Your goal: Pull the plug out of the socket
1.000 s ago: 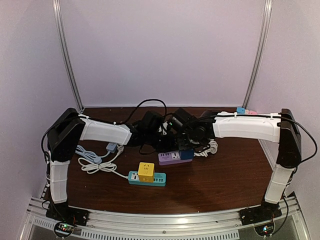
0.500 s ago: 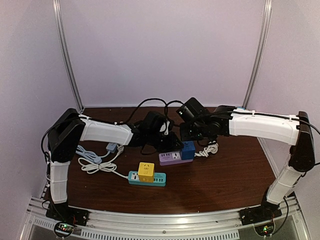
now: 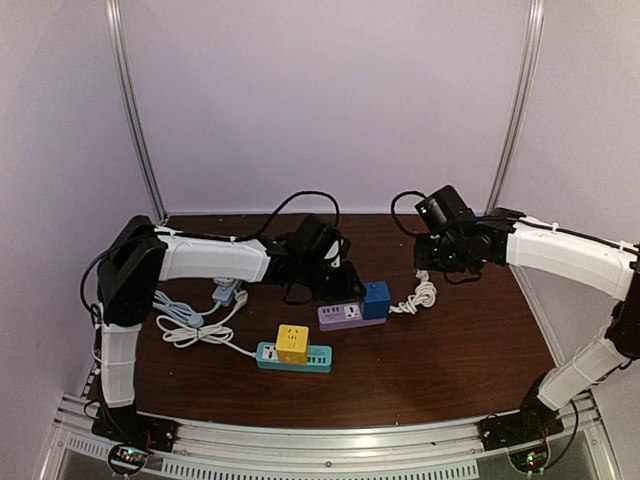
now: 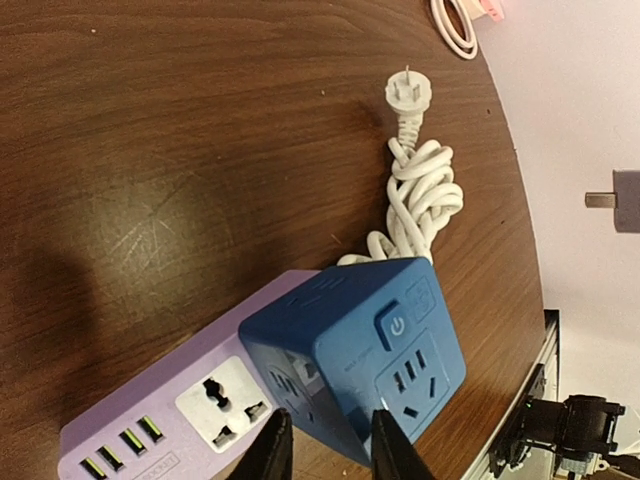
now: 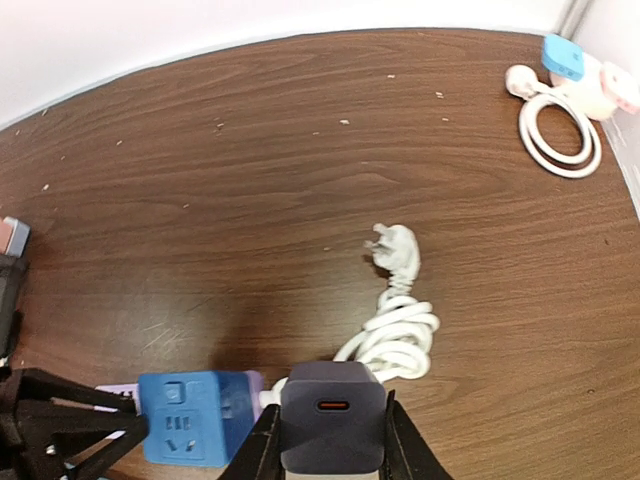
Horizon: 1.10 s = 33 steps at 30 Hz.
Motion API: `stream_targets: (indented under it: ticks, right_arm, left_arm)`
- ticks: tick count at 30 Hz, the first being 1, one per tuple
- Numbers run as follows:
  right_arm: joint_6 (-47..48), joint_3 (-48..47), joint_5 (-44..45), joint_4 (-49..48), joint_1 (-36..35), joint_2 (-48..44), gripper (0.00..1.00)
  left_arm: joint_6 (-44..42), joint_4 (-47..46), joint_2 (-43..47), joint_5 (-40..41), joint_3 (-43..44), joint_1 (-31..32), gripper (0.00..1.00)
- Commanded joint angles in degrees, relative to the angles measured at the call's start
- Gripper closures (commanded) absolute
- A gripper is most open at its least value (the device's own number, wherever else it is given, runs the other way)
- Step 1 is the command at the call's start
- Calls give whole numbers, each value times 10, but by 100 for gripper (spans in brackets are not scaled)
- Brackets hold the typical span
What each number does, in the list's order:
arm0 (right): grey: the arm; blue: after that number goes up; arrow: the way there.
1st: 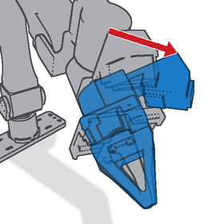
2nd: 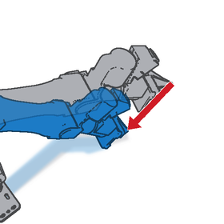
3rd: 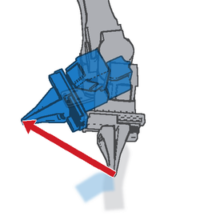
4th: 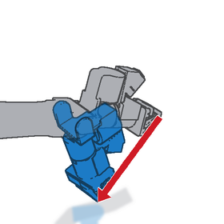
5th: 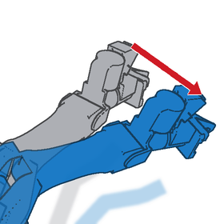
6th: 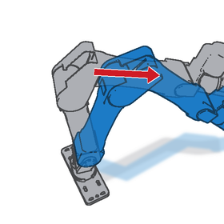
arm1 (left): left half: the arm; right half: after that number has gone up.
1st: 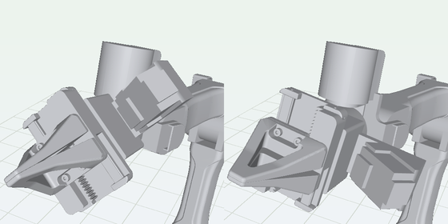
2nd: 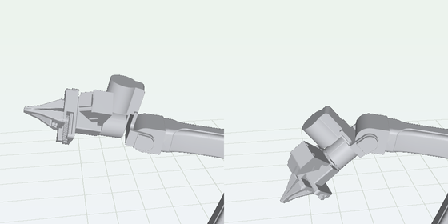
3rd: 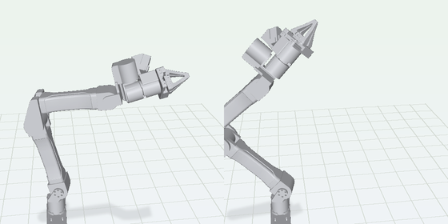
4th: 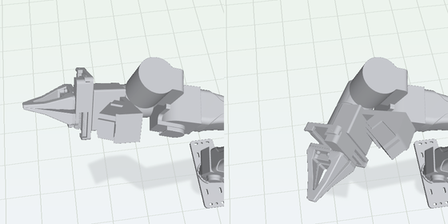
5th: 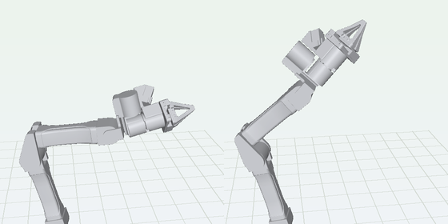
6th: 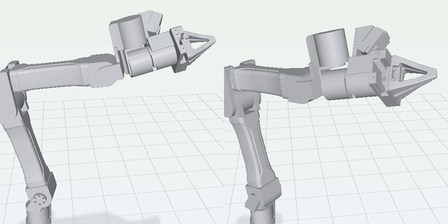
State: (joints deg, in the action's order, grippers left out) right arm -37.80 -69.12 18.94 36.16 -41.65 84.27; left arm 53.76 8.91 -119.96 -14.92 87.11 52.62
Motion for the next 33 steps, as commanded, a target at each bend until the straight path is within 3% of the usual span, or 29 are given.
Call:
stream_targets:
  ticks: [1,8,18,26,31,33]
  right_arm:
    - [-4,58,-56,-13,76,-49,94]
    - [-23,182,-228,-85,242,-116,92]
    - [-67,291,-420,-209,372,-100,87]
    - [-77,319,-495,-260,435,-40,81]
    - [-68,325,-512,-267,462,-9,74]
    - [-63,323,-513,-265,469,-1,66]
  left_arm:
    - [-43,65,13,33,49,3,69]
    - [-103,115,80,66,76,3,60]
    - [-142,156,136,64,65,1,56]
    - [-142,149,157,65,34,0,55]
    - [-136,137,162,63,16,-1,55]
    - [-136,135,163,64,13,-1,55]
